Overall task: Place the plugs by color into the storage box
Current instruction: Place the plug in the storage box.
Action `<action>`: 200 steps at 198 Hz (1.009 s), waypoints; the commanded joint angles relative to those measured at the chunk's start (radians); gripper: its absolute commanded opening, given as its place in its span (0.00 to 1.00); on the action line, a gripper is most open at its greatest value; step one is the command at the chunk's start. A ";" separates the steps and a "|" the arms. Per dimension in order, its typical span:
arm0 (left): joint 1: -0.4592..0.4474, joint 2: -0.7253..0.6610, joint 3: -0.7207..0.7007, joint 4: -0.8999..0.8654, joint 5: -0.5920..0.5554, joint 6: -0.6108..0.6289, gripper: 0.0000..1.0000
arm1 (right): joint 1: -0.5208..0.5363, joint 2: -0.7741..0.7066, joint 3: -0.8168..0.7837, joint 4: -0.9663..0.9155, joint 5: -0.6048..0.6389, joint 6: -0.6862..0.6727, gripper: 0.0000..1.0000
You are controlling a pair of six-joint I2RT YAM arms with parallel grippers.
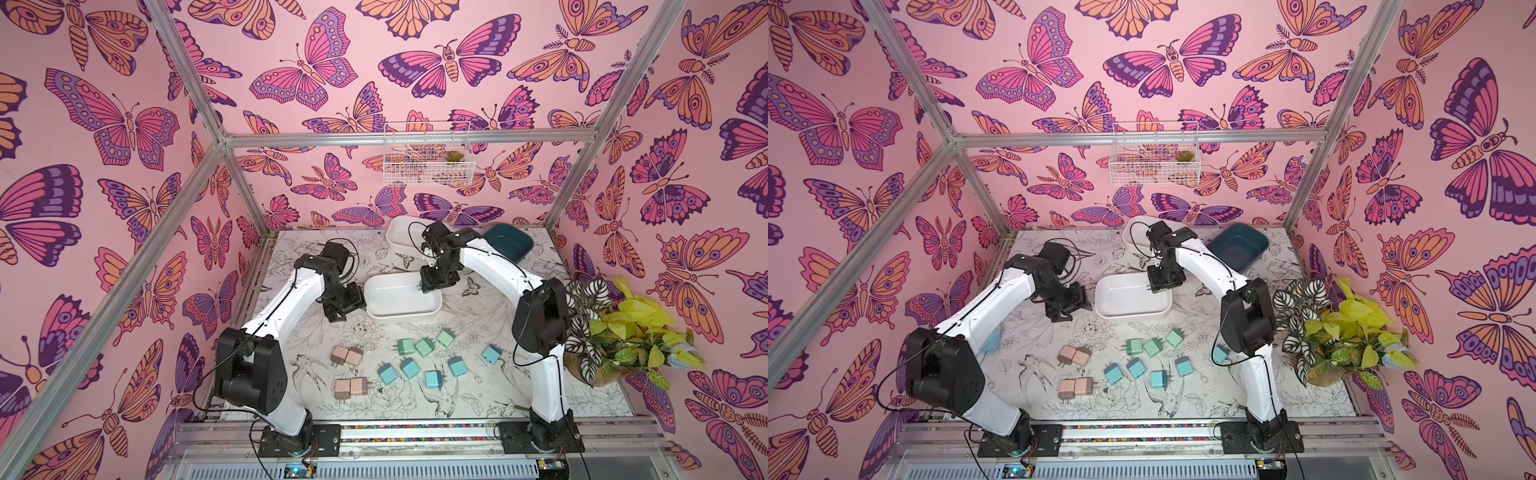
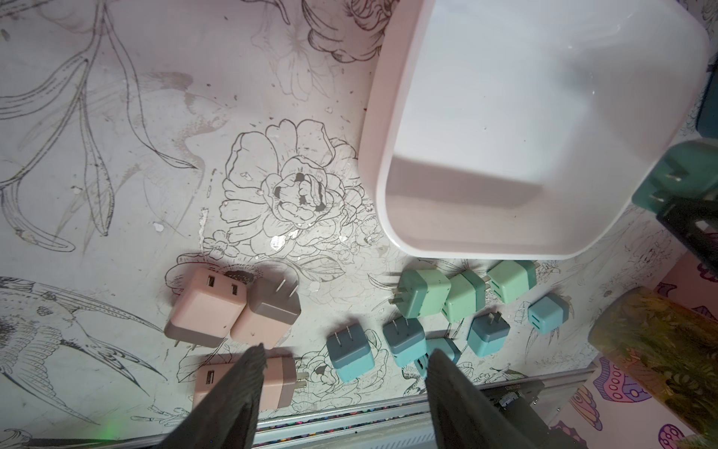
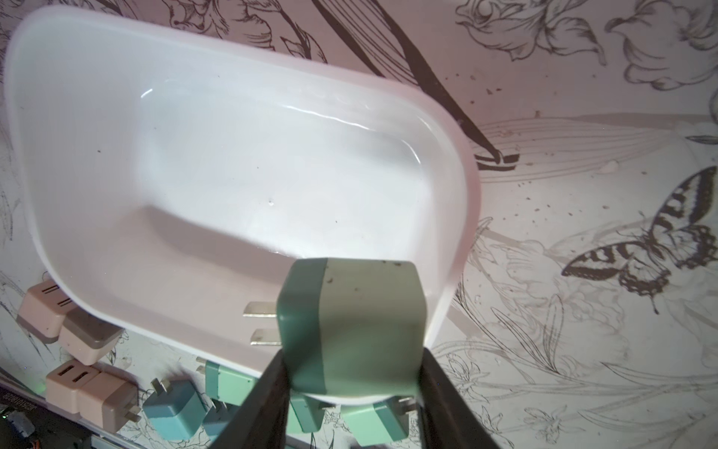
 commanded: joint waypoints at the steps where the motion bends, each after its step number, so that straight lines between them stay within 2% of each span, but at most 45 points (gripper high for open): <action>1: 0.010 -0.027 -0.018 -0.037 -0.013 0.007 0.68 | 0.019 0.074 0.062 -0.035 -0.009 0.016 0.44; 74: 0.011 -0.050 -0.033 -0.050 -0.014 -0.009 0.68 | 0.044 0.252 0.191 -0.007 0.011 0.018 0.47; 79: 0.011 -0.049 -0.032 -0.049 -0.013 -0.008 0.68 | 0.044 0.256 0.197 -0.010 0.013 0.016 0.49; 95: 0.011 -0.045 -0.023 -0.050 -0.012 -0.011 0.68 | 0.044 0.265 0.224 -0.032 0.006 0.005 0.68; 109: 0.011 -0.037 -0.009 -0.051 -0.010 -0.013 0.68 | 0.045 0.255 0.233 -0.051 0.012 -0.005 0.77; 131: 0.009 -0.014 0.020 -0.051 -0.005 -0.011 0.68 | 0.044 0.186 0.225 -0.079 0.039 -0.016 0.80; 150: 0.009 0.001 0.037 -0.049 -0.001 -0.011 0.68 | 0.044 0.071 0.170 -0.090 0.055 -0.027 0.80; 200: 0.003 0.043 0.065 -0.047 0.013 -0.005 0.68 | 0.043 -0.321 -0.252 -0.042 0.087 -0.040 0.81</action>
